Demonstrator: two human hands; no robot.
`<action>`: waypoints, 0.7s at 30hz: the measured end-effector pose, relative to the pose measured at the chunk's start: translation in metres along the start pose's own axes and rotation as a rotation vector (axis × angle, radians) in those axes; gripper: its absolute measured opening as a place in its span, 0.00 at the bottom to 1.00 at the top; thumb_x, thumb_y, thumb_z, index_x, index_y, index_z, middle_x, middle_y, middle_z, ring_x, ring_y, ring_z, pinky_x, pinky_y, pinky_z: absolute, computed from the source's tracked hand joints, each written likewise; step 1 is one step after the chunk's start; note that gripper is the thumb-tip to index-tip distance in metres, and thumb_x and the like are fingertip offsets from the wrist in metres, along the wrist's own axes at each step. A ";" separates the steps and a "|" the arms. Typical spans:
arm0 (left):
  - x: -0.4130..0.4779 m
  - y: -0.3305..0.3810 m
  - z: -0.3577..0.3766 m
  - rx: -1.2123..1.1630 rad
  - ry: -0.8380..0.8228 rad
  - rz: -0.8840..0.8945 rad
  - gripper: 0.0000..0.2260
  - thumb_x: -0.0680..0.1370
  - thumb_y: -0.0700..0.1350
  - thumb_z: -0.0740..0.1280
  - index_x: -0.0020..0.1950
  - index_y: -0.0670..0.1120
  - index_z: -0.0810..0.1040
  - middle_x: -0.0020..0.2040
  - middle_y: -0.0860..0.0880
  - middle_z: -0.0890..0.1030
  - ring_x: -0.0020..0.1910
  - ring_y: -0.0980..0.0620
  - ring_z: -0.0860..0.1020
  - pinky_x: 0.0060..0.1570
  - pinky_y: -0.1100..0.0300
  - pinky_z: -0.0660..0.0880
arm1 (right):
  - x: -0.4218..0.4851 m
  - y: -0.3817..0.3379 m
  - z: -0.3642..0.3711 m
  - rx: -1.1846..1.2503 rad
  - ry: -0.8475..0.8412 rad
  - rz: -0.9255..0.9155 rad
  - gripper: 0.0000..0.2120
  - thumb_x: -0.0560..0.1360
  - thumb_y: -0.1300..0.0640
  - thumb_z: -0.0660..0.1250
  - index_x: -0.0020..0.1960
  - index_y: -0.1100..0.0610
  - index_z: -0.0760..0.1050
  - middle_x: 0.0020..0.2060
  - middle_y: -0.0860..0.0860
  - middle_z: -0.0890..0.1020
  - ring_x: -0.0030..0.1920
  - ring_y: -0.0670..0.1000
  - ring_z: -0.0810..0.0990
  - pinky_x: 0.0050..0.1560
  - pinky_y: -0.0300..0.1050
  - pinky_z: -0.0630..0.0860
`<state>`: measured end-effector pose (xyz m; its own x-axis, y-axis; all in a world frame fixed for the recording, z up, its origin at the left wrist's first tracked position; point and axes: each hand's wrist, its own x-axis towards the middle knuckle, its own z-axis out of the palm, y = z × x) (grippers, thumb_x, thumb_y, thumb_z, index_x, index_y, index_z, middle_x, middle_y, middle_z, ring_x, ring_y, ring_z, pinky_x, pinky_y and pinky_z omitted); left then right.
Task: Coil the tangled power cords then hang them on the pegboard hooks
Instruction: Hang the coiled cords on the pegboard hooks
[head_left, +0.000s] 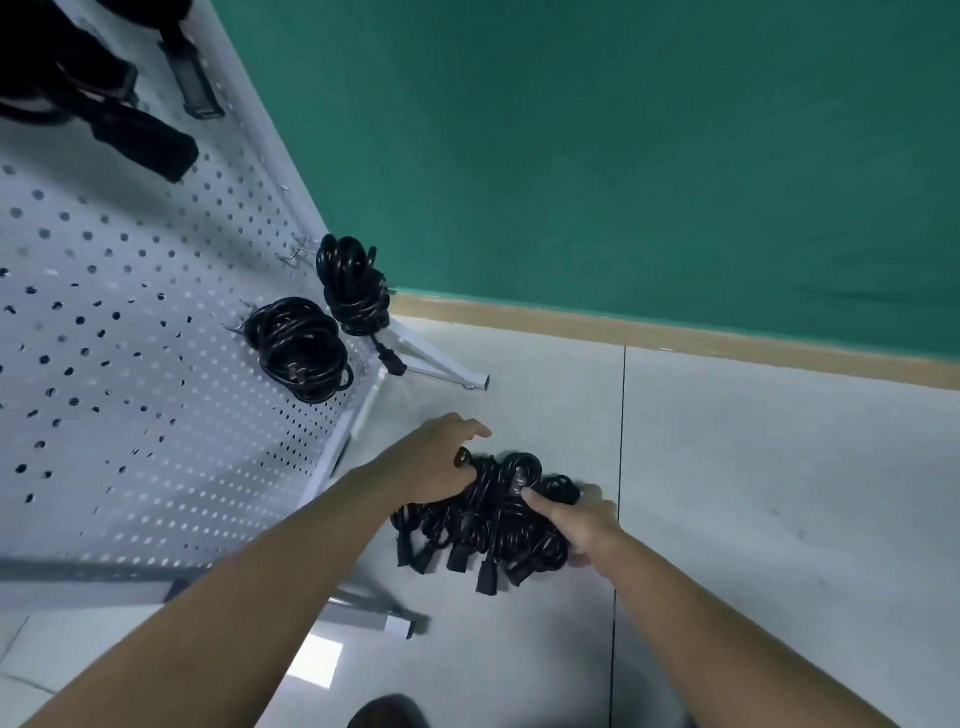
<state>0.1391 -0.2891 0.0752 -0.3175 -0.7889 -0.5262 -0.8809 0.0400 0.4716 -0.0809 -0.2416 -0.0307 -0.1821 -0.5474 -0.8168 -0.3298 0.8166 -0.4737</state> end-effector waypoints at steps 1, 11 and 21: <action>0.000 -0.002 0.000 -0.007 -0.002 -0.007 0.25 0.80 0.41 0.65 0.77 0.53 0.69 0.70 0.49 0.71 0.73 0.50 0.69 0.72 0.48 0.69 | 0.006 0.006 0.002 0.054 0.017 0.000 0.43 0.63 0.36 0.81 0.71 0.50 0.68 0.63 0.53 0.76 0.56 0.59 0.82 0.38 0.53 0.85; -0.017 0.017 -0.025 0.014 0.032 -0.006 0.25 0.80 0.43 0.66 0.76 0.56 0.68 0.69 0.51 0.72 0.70 0.52 0.70 0.71 0.51 0.70 | -0.014 0.009 -0.016 0.156 0.047 -0.095 0.32 0.71 0.57 0.78 0.68 0.45 0.65 0.54 0.55 0.83 0.52 0.57 0.84 0.59 0.56 0.81; -0.095 0.085 -0.109 0.113 0.212 0.117 0.25 0.81 0.42 0.67 0.77 0.53 0.69 0.68 0.48 0.75 0.62 0.50 0.75 0.63 0.55 0.73 | -0.129 -0.082 -0.076 0.350 -0.128 -0.429 0.11 0.72 0.63 0.77 0.53 0.64 0.82 0.43 0.60 0.87 0.42 0.54 0.85 0.48 0.50 0.81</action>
<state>0.1327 -0.2776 0.2422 -0.3497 -0.8850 -0.3074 -0.8799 0.1975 0.4322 -0.1006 -0.2516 0.1382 0.0211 -0.8348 -0.5502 -0.0191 0.5499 -0.8350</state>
